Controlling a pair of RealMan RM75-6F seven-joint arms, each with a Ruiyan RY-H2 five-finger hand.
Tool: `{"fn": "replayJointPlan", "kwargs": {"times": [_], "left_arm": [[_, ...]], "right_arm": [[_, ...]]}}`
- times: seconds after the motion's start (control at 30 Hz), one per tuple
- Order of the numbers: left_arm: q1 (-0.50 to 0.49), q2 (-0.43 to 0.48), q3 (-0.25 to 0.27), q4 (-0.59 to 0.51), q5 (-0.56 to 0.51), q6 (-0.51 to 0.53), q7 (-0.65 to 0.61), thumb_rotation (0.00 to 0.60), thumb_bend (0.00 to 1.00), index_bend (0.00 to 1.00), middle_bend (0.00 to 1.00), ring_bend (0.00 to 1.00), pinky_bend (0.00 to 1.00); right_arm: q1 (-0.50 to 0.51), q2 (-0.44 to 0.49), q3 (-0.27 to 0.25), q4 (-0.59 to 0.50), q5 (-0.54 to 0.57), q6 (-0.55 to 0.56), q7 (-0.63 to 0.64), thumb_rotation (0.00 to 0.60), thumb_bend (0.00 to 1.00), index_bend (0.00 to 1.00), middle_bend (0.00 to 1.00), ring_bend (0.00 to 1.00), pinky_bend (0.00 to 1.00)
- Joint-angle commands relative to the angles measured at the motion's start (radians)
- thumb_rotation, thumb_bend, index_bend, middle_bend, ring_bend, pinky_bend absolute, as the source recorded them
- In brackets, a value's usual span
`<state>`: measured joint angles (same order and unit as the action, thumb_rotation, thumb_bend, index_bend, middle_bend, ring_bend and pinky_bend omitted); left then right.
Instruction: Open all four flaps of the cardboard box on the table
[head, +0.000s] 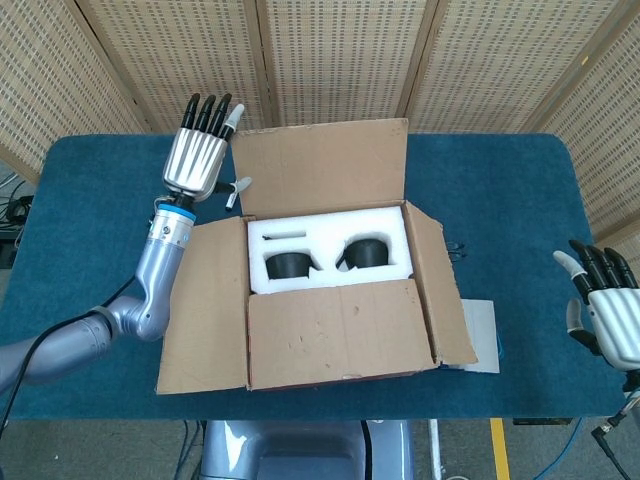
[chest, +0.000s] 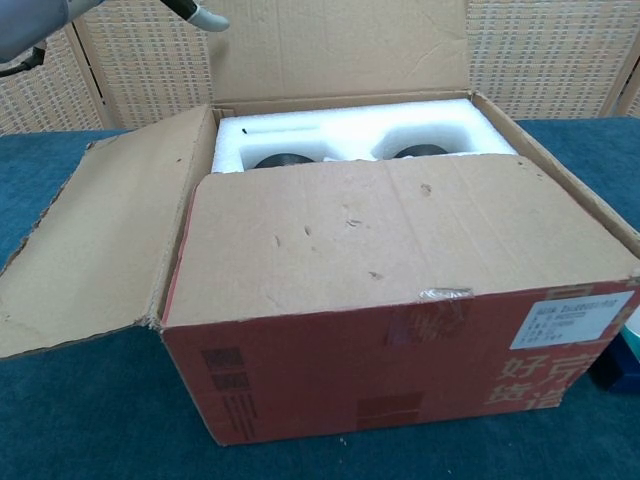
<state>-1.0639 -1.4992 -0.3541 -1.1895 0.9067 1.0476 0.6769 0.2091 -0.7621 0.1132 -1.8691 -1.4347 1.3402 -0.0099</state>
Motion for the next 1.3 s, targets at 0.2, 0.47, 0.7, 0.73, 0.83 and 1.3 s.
{"fn": "replayJointPlan", "kwargs": {"times": [0.2,0.47,0.7,0.73,0.83,1.3], "left_arm": [[0.017,0.026,-0.010,-0.034,-0.030,-0.012,-0.020,0.299,0.20,0.00,0.00,0.00,0.00],[0.085,0.187,-0.041,-0.306,-0.105,-0.121,-0.152,0.273,0.25,0.00,0.00,0.00,0.00],[0.149,0.325,0.001,-0.508,-0.055,-0.181,-0.246,0.209,0.32,0.10,0.00,0.00,0.00],[0.159,0.345,0.007,-0.538,-0.048,-0.193,-0.268,0.196,0.33,0.13,0.00,0.00,0.00],[0.177,0.397,0.017,-0.606,-0.040,-0.231,-0.325,0.158,0.36,0.24,0.00,0.00,0.00],[0.204,0.459,0.080,-0.724,0.032,-0.288,-0.428,0.106,0.35,0.34,0.00,0.00,0.00]], "right_arm": [[0.002,-0.003,0.001,-0.001,-0.001,-0.003,0.001,0.600,0.78,0.10,0.03,0.00,0.00],[0.006,-0.013,0.003,0.000,-0.003,-0.006,0.001,0.600,0.78,0.10,0.03,0.00,0.00],[0.006,-0.016,0.002,0.000,-0.006,-0.008,0.003,0.600,0.78,0.10,0.03,0.00,0.00],[0.005,-0.016,0.001,0.000,-0.008,-0.006,0.004,0.600,0.78,0.10,0.03,0.00,0.00],[0.004,-0.017,0.000,0.001,-0.012,-0.004,0.006,0.600,0.78,0.10,0.03,0.00,0.00],[-0.002,-0.018,-0.003,0.003,-0.022,0.003,0.020,0.600,0.77,0.10,0.03,0.00,0.00]]}}
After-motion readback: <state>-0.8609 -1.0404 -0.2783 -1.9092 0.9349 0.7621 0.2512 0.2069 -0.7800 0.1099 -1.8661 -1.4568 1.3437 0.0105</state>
